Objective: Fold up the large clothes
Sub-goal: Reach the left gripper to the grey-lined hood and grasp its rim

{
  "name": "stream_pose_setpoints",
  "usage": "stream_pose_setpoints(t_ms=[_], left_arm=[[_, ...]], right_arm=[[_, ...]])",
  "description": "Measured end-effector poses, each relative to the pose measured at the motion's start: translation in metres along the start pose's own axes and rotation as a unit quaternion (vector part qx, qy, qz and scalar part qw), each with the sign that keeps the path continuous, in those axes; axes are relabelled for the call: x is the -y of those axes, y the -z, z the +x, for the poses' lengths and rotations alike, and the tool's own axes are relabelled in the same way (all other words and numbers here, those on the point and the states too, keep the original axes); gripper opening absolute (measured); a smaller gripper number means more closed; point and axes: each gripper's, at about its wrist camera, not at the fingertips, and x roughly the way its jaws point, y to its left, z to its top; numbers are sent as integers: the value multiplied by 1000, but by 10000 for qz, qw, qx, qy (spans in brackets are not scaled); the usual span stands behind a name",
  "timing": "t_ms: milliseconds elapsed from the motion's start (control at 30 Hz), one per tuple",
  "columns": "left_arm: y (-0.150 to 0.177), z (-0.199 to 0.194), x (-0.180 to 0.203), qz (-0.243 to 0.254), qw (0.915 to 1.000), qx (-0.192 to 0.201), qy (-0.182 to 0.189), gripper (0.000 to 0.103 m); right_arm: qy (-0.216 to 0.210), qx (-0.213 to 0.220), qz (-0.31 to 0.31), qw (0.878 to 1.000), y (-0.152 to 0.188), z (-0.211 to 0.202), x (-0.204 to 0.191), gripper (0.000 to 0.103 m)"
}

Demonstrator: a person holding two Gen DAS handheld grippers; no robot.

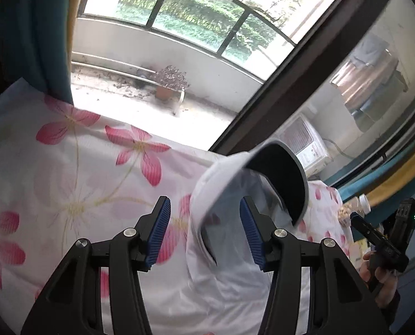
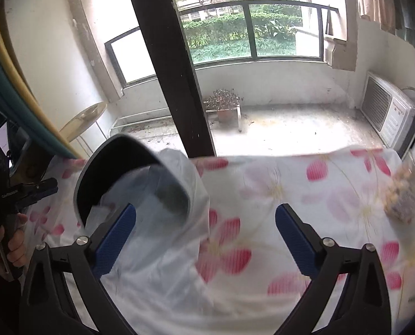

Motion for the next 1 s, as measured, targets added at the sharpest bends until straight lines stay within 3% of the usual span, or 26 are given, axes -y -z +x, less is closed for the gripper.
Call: stream_pose_setpoints(t_ms=[233,467,833,1000], left_arm=[[-28,39,-1,31,9996,-238,-128,54],[-24,73,15,504,9969,-566,-203,54],[1,74,20,1250,9871,-948,-318,54],[-5,56,31,1334,9881,-675,-370,54]], right_arm=[[-26,-99,16,9999,-31,42,1,97],[-136,-254,50,9996,-50,81,-4,97],[-227,-707,-90,9972,-35,111,-5,97],[-339,-474,-21,9983,-35,94,3,97]])
